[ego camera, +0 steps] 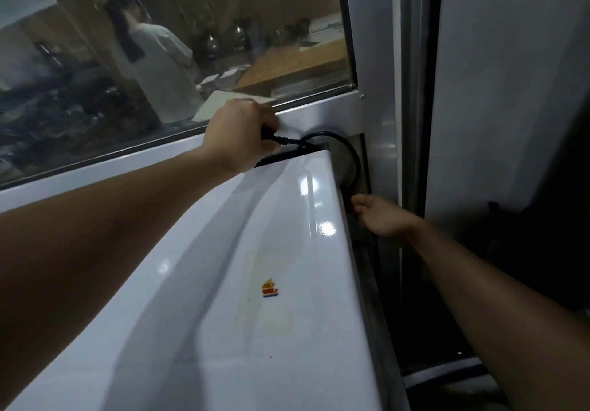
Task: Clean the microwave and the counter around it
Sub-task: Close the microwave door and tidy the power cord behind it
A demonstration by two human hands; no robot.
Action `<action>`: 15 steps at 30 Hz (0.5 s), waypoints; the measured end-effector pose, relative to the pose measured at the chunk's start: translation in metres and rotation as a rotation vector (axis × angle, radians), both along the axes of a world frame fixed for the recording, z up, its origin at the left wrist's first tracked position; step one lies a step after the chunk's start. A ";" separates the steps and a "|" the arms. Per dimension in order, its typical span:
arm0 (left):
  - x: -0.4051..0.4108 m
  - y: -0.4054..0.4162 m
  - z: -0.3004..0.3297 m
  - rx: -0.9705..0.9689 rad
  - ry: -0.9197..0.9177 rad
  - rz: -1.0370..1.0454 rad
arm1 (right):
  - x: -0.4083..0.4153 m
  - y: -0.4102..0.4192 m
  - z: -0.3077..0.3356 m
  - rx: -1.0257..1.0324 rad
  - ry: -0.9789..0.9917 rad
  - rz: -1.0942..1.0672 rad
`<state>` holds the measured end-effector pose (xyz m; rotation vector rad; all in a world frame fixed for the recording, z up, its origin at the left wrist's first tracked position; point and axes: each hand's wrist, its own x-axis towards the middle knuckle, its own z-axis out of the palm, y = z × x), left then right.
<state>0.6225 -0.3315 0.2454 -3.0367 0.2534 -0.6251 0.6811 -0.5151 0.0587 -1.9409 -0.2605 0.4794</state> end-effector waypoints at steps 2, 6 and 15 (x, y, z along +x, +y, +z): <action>-0.001 0.004 -0.005 -0.034 0.014 0.006 | -0.002 0.001 -0.003 -0.045 0.027 0.042; 0.001 0.004 -0.007 -0.051 0.004 0.000 | -0.002 -0.002 0.000 -0.055 0.022 0.015; -0.001 0.002 -0.003 -0.015 0.016 -0.005 | -0.005 -0.012 0.009 -0.216 -0.108 -0.111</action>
